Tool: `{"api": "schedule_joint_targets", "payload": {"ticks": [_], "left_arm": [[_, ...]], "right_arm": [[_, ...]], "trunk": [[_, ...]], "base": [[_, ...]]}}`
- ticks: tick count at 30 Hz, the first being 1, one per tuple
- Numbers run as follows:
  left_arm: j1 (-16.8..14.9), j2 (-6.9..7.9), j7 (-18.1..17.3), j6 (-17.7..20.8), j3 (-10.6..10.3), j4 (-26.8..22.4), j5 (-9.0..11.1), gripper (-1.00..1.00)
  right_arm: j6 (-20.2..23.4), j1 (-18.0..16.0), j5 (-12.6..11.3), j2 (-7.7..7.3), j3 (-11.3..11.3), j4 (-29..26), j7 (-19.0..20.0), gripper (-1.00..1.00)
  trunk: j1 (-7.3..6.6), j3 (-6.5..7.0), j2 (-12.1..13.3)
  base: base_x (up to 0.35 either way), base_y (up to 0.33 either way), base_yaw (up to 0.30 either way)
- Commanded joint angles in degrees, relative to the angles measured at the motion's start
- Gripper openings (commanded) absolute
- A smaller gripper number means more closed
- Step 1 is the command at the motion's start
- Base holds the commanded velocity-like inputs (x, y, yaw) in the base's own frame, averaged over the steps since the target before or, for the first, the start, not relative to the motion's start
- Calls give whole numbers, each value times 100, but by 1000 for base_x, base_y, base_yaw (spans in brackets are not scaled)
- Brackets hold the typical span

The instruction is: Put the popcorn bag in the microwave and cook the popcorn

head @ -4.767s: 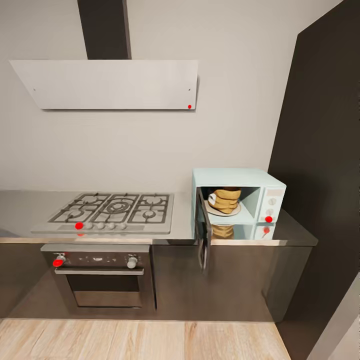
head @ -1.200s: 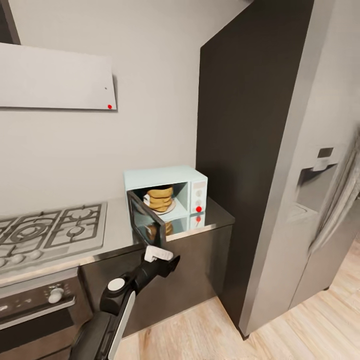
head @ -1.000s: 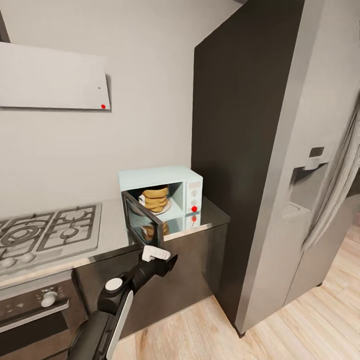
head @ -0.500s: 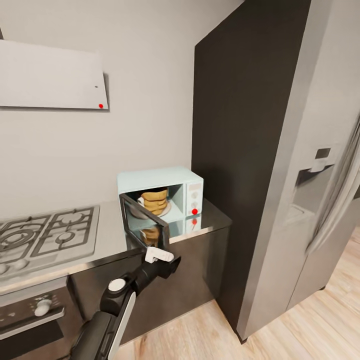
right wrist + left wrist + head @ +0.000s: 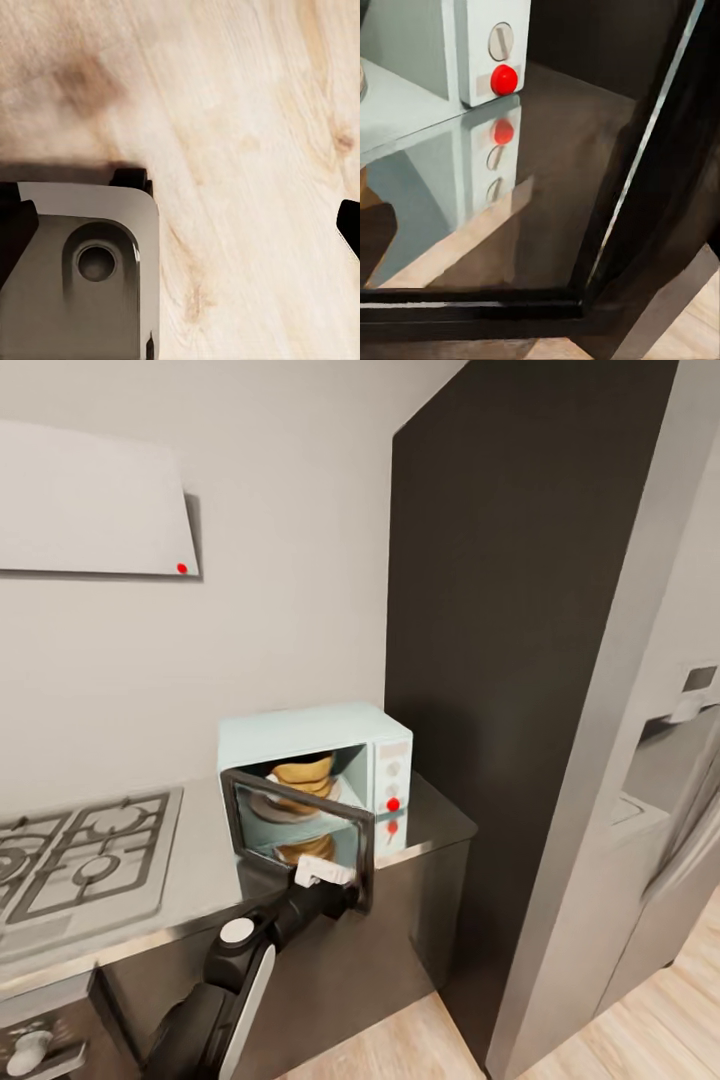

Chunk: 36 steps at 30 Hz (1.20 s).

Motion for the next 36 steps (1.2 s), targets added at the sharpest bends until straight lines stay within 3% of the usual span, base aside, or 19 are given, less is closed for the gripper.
{"api": "schedule_joint_targets", "payload": {"ticks": [1, 27, 36], "left_arm": [[-5, -2, -13, -1, 87, -7, -117, 100], [-5, -21, -13, -1, 84, 20, -126, 100], [-5, -21, -13, -2, 78, 20, -123, 100]], "right_arm": [[-22, -8, 45, -5, -49, 17, 10, 100], [-22, -8, 54, 4, -49, 17, 10, 100], [-22, -8, 54, 0, -49, 17, 10, 100]], "trunk": [[4, -7, -4], [4, -7, -4], [4, -7, -4]], "base": [[322, 0, 0], [321, 0, 0], [47, 0, 0]]}}
